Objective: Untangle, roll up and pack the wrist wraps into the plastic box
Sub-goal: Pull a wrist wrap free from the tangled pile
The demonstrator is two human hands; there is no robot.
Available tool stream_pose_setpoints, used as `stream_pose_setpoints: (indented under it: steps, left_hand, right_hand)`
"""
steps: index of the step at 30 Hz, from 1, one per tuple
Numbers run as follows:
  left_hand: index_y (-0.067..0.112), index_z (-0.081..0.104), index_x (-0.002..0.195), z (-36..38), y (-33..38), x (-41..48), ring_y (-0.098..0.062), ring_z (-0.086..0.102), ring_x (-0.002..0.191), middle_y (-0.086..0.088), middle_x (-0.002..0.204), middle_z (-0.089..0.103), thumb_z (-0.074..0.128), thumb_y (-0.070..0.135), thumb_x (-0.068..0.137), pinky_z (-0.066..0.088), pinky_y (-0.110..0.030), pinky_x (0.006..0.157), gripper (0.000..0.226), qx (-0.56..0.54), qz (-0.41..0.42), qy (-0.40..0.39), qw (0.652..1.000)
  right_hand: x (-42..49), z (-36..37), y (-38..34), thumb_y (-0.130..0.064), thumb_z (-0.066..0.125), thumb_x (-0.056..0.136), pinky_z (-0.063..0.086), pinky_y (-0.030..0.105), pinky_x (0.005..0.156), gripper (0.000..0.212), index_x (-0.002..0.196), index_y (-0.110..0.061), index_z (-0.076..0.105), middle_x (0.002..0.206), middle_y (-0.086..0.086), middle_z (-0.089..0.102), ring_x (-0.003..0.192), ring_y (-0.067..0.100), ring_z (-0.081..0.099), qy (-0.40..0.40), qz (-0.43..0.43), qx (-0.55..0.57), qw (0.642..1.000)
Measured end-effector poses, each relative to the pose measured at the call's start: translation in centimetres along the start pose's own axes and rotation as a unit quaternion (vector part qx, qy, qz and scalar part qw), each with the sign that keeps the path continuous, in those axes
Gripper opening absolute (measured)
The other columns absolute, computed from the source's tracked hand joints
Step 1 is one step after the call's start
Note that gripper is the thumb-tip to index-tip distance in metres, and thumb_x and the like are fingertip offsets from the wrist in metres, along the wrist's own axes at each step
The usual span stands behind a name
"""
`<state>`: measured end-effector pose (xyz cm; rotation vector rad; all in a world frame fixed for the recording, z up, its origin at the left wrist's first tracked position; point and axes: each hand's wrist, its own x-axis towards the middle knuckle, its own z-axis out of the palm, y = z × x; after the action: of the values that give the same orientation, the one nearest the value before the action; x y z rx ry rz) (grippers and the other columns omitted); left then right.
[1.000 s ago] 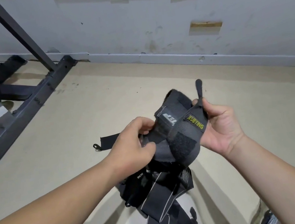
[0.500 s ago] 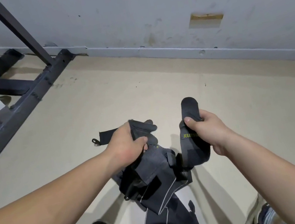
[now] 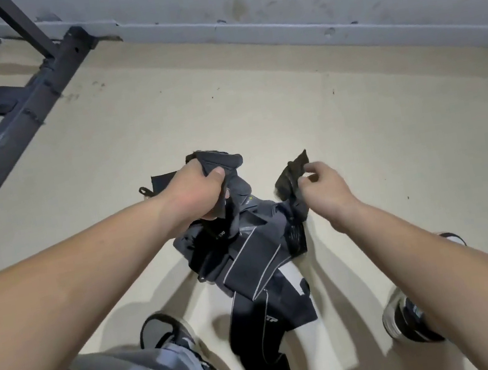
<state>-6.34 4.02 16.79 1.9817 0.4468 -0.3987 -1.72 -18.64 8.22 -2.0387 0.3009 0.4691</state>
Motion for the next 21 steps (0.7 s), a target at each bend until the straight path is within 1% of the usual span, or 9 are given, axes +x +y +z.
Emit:
stream_pose_setpoints:
  steps: [2, 4, 7, 10, 11, 13, 15, 17, 21]
  left_hand:
    - [0.026, 0.066, 0.098, -0.1, -0.4, 0.1, -0.012, 0.072, 0.08, 0.005, 0.09, 0.072, 0.052, 0.025, 0.11, 0.063, -0.024, 0.072, 0.019, 0.008, -0.012, 0.015, 1.0]
    - [0.018, 0.068, 0.092, -0.1, -0.4, 0.2, -0.005, 0.068, 0.066, 0.006, 0.084, 0.068, 0.057, 0.02, 0.108, 0.057, -0.015, 0.057, 0.019, 0.013, -0.027, 0.034, 0.999]
    - [0.003, 0.063, 0.117, 0.1, -0.7, 1.0, -0.03, 0.075, 0.083, -0.013, 0.102, 0.073, 0.066, 0.017, 0.099, 0.067, -0.046, 0.076, 0.023, 0.039, -0.05, 0.051, 0.997]
    - [0.025, 0.042, 0.152, 0.1, -0.4, 1.5, -0.024, 0.073, 0.088, -0.003, 0.103, 0.067, 0.067, 0.015, 0.094, 0.065, -0.038, 0.074, 0.064, 0.053, -0.048, 0.056, 0.996]
    - [0.029, 0.051, 0.146, 0.1, -0.4, 1.9, -0.02, 0.071, 0.088, 0.004, 0.098, 0.067, 0.066, 0.015, 0.094, 0.062, -0.033, 0.074, 0.056, 0.052, -0.031, 0.053, 0.997]
    - [0.018, 0.075, 0.109, 0.0, -0.6, 2.6, -0.012, 0.07, 0.081, 0.019, 0.084, 0.07, 0.065, 0.014, 0.097, 0.059, -0.029, 0.073, 0.016, 0.05, -0.004, 0.048, 0.998]
    - [0.007, 0.077, 0.09, -0.3, -0.4, 3.0, -0.005, 0.067, 0.067, 0.02, 0.075, 0.074, 0.064, 0.015, 0.098, 0.061, -0.026, 0.069, 0.017, 0.033, -0.002, 0.011, 0.999]
    - [0.001, 0.07, 0.091, -0.6, 0.2, 3.1, -0.009, 0.066, 0.071, 0.004, 0.083, 0.074, 0.07, 0.012, 0.089, 0.062, -0.027, 0.077, 0.011, -0.003, -0.015, -0.05, 0.999]
    - [0.024, 0.075, 0.109, -2.0, 1.6, 2.7, -0.02, 0.069, 0.09, 0.0, 0.096, 0.072, 0.068, 0.009, 0.06, 0.06, -0.035, 0.087, 0.052, -0.046, -0.006, -0.145, 0.988]
  right_hand:
    - [-0.5, 2.4, 3.4, -0.013, 0.052, 0.096, 0.046, 0.032, 0.073, 0.015, 0.089, -0.021, 0.064, 0.078, -0.002, 0.061, 0.077, 0.025, 0.057, -0.057, 0.023, -0.07, 0.996]
    - [-1.1, 4.8, 6.0, -0.015, 0.056, 0.094, 0.042, 0.034, 0.067, 0.02, 0.074, -0.017, 0.054, 0.072, 0.004, 0.055, 0.07, 0.025, 0.05, -0.11, 0.06, -0.119, 0.985]
    - [-1.4, 7.7, 9.0, -0.026, 0.063, 0.096, 0.04, 0.036, 0.066, 0.03, 0.072, -0.017, 0.048, 0.072, 0.008, 0.049, 0.066, 0.024, 0.044, -0.146, 0.146, -0.096, 0.974]
    - [-1.0, 9.5, 9.7, -0.037, 0.07, 0.097, 0.051, 0.033, 0.064, 0.028, 0.1, -0.01, 0.065, 0.082, 0.006, 0.06, 0.067, 0.023, 0.053, -0.134, 0.274, 0.021, 0.952]
    - [-0.5, 10.0, 9.7, -0.038, 0.071, 0.097, 0.054, 0.032, 0.062, 0.031, 0.106, -0.008, 0.066, 0.081, 0.006, 0.06, 0.066, 0.022, 0.055, -0.132, 0.303, 0.061, 0.942]
    - [0.6, 11.0, 9.6, -0.038, 0.072, 0.098, 0.057, 0.032, 0.062, 0.031, 0.109, -0.01, 0.066, 0.076, 0.007, 0.058, 0.063, 0.023, 0.054, -0.133, 0.333, 0.125, 0.925]
    - [1.6, 12.1, 9.5, -0.033, 0.072, 0.099, 0.053, 0.031, 0.062, 0.023, 0.111, -0.016, 0.063, 0.074, 0.007, 0.055, 0.063, 0.023, 0.051, -0.123, 0.346, 0.183, 0.912]
    - [2.2, 12.9, 9.3, -0.028, 0.076, 0.095, 0.048, 0.033, 0.065, 0.022, 0.099, -0.02, 0.055, 0.079, 0.008, 0.054, 0.066, 0.023, 0.048, -0.087, 0.331, 0.199, 0.918]
    - [1.6, 12.4, 6.9, -0.018, 0.072, 0.064, 0.038, 0.039, 0.069, 0.035, 0.074, -0.021, 0.038, 0.082, 0.009, 0.044, 0.077, 0.024, 0.043, -0.035, 0.233, 0.252, 0.939]
